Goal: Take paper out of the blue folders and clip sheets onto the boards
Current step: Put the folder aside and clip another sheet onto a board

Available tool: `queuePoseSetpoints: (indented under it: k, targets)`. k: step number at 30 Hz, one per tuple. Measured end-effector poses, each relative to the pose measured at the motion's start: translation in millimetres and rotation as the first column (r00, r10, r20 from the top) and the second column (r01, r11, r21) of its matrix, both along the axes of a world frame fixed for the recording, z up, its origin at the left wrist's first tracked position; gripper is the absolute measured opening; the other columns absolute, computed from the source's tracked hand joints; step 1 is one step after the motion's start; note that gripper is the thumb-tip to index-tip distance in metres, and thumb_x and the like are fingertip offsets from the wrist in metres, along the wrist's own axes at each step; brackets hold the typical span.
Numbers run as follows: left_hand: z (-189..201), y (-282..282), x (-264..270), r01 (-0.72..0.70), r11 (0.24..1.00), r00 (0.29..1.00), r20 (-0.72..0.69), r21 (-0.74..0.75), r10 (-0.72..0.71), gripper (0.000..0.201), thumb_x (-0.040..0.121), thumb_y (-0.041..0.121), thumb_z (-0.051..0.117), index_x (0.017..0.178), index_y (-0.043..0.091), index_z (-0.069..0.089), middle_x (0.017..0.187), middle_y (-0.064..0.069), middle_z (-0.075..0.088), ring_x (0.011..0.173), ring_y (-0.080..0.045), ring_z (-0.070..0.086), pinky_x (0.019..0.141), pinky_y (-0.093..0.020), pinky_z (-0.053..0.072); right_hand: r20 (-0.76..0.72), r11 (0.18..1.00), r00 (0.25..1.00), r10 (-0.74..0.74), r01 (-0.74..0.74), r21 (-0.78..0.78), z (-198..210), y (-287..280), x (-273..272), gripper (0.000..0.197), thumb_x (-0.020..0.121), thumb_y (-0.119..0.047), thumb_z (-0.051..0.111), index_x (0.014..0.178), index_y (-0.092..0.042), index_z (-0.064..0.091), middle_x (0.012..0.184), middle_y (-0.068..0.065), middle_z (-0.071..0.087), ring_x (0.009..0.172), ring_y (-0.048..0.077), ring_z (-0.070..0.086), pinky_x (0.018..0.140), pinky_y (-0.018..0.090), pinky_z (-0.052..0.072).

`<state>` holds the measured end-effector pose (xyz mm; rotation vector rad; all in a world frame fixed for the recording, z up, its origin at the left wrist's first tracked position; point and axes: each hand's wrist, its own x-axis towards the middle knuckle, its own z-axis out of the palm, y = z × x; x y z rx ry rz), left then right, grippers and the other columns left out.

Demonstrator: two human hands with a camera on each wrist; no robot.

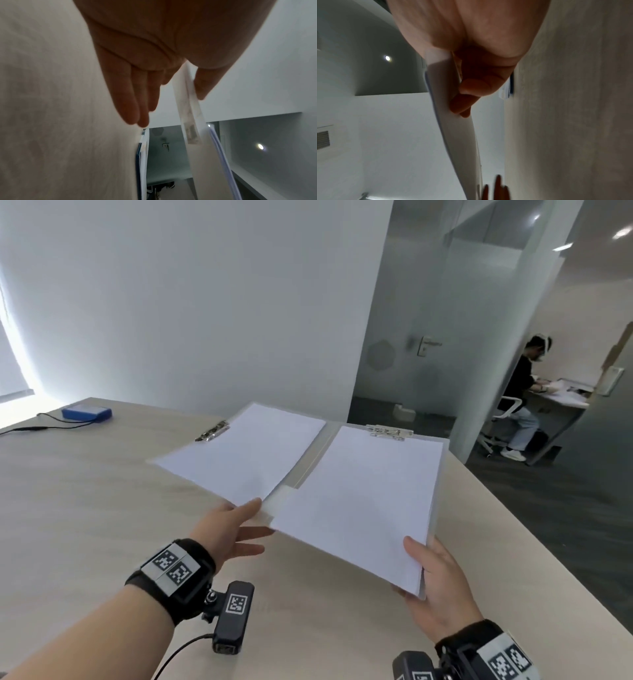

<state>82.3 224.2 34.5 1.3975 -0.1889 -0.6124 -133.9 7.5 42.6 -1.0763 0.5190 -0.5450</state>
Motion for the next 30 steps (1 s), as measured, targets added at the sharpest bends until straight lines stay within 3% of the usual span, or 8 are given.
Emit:
queuePoseSetpoints:
  k: [3,6,10,12,19,22,27,30]
  targets:
    - [1.1,-13.8,-6.9,-0.019,0.999,0.988,0.155,0.028,0.014,0.008,0.094,0.009,0.058,0.101,0.004,0.059,0.108,-0.026,0.07,0.082,-0.031,0.072,0.075,-0.05,0.06,-0.066,0.999,0.997,-0.035,0.035,-0.003,-5.9,-4.5,-3.8,0.024,0.098,-0.006,0.052,0.107,-0.019,0.07,0.094,0.001,0.079,0.079,0.022,0.068,0.057,0.03,0.045]
    - [-0.4,-21.6,-12.3,0.08,0.992,0.947,0.304,0.096,-0.106,0.03,0.09,0.001,0.055,0.115,0.015,0.062,0.114,-0.017,0.07,0.097,-0.033,0.069,0.083,-0.054,0.058,-0.127,0.998,0.99,-0.054,0.057,0.016,-13.5,-12.3,-5.0,0.025,0.095,-0.009,0.057,0.117,-0.015,0.068,0.099,0.006,0.074,0.078,0.025,0.062,0.053,0.029,0.042]
    - [-3.8,-24.8,-14.1,0.393,0.912,0.914,0.159,-0.113,-0.374,0.079,0.058,-0.001,0.045,0.131,0.028,0.06,0.131,-0.002,0.065,0.118,-0.03,0.06,0.097,-0.051,0.051,-0.139,1.0,0.99,0.021,-0.024,-0.017,-11.1,-13.3,-3.9,0.023,0.097,-0.008,0.052,0.11,-0.019,0.068,0.097,0.005,0.075,0.084,0.026,0.062,0.06,0.031,0.04]
    - [-3.2,-27.1,-12.6,0.39,0.89,0.918,0.028,-0.238,-0.395,0.072,0.064,0.011,0.049,0.134,0.025,0.058,0.135,-0.001,0.063,0.123,-0.029,0.057,0.103,-0.051,0.045,-0.115,0.997,0.992,0.058,-0.062,-0.038,-7.1,-12.6,-3.8,0.025,0.098,-0.004,0.048,0.1,-0.018,0.068,0.082,0.004,0.073,0.073,0.024,0.059,0.057,0.03,0.036]
    - [-17.4,-44.1,-9.2,0.336,0.929,0.927,-0.119,-0.157,-0.356,0.04,0.086,0.002,0.055,0.124,0.009,0.064,0.098,-0.011,0.07,0.067,-0.019,0.061,0.055,-0.029,0.053,-0.091,0.986,0.987,0.13,-0.139,-0.095,-0.9,-22.5,-2.9,0.021,0.1,-0.013,0.049,0.089,-0.013,0.066,0.072,0.005,0.064,0.05,0.015,0.051,0.047,0.027,0.035]
    - [-25.4,-58.0,-9.9,0.271,0.944,0.945,-0.132,-0.189,-0.298,0.039,0.088,-0.003,0.052,0.123,0.011,0.063,0.103,-0.011,0.071,0.071,-0.02,0.063,0.057,-0.029,0.051,-0.109,0.993,0.987,0.117,-0.119,-0.017,-4.1,-31.8,1.1,0.016,0.098,-0.021,0.055,0.101,-0.012,0.067,0.075,0.006,0.068,0.055,0.019,0.053,0.049,0.028,0.038]
    - [-29.6,-93.0,-10.9,0.166,0.97,0.979,-0.089,-0.179,-0.184,0.037,0.091,0.001,0.054,0.122,0.019,0.06,0.108,-0.007,0.07,0.081,-0.019,0.061,0.064,-0.03,0.047,-0.01,0.964,1.0,0.016,-0.013,0.266,-21.3,-66.2,11.3,0.061,0.097,-0.062,0.04,0.107,-0.016,0.079,0.098,0.015,0.078,0.08,0.031,0.071,0.05,0.031,0.053]
    - [-29.2,-118.5,-4.7,0.146,0.988,0.985,0.096,-0.044,-0.142,0.034,0.088,0.009,0.061,0.121,0.021,0.059,0.11,-0.002,0.072,0.091,-0.018,0.064,0.075,-0.03,0.047,-0.102,0.985,0.989,-0.11,0.122,0.121,-36.0,-90.7,23.8,0.028,0.101,-0.03,0.05,0.112,-0.013,0.069,0.094,0.013,0.076,0.081,0.027,0.071,0.057,0.031,0.048]
